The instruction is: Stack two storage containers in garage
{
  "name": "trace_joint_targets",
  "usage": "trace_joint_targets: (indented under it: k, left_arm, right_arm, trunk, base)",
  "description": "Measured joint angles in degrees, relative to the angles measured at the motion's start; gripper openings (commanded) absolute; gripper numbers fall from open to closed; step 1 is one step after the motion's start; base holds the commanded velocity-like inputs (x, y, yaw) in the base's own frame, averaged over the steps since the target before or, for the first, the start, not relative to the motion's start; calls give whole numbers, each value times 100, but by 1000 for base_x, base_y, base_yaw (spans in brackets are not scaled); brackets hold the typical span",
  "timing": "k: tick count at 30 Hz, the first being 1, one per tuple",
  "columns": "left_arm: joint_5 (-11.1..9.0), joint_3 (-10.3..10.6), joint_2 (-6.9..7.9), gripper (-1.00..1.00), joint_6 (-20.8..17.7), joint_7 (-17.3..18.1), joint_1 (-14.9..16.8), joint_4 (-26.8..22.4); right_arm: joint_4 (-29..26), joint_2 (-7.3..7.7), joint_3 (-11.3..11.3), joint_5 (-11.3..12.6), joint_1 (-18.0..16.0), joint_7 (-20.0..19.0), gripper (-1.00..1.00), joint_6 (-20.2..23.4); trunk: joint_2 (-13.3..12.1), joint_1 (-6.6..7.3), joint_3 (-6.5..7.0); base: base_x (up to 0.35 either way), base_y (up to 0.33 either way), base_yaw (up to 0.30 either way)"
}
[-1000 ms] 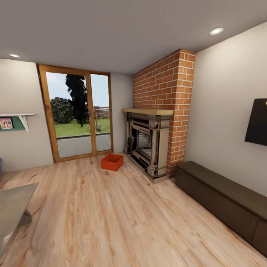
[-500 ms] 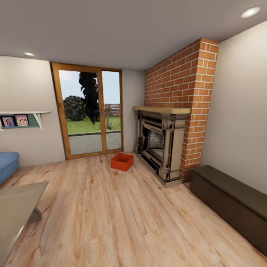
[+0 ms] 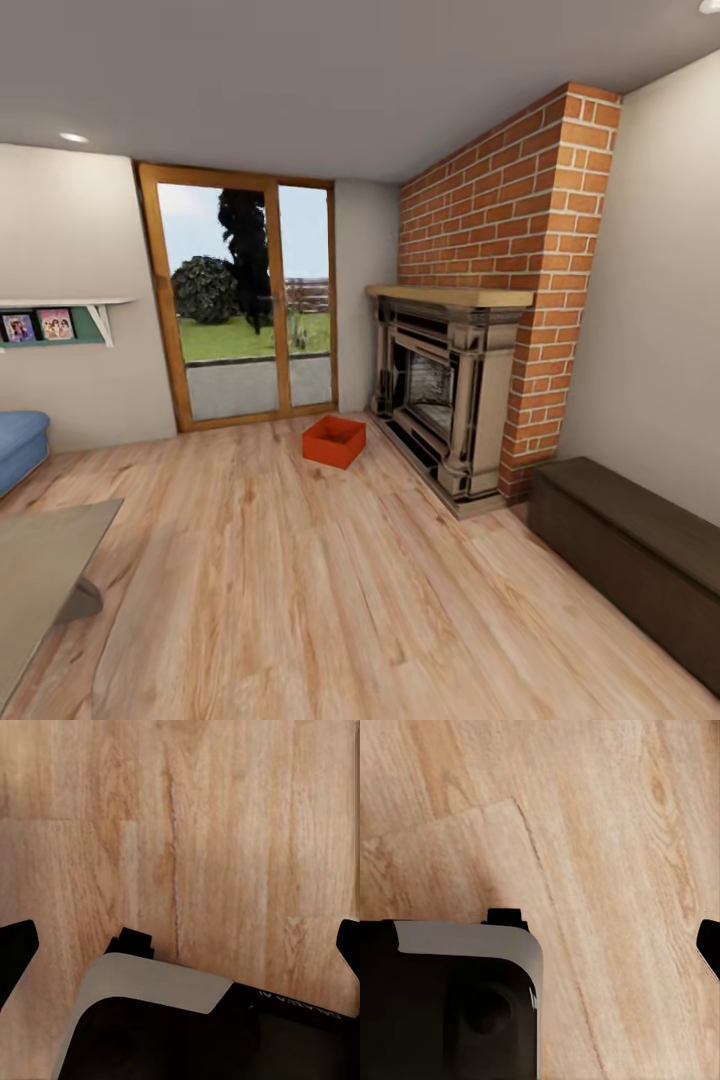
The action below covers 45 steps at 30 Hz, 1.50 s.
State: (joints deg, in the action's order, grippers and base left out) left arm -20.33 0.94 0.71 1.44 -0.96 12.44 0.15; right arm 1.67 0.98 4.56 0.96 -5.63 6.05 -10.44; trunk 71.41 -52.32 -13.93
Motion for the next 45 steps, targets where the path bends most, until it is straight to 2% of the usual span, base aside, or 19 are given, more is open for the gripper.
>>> trace_joint_targets:
  k: [15,28,45]
  left_arm:
    - [0,0,7,100,0,0,0,0]
    - [-1,0,15,100,1,0,0,1]
    - [0,0,10,100,0,-1,1,1]
  right_arm:
    - [0,0,0,0,0,0,100,10]
    - [0,0,1,-58,0,-4,100,2]
    - [0,-8,0,-62,1,-4,100,6]
  trunk:
    - [0,0,0]
    - [0,0,0]
    - [0,0,0]
  base:
    - [325,1,0]
    - [325,90,-2]
    - [324,164,-215]
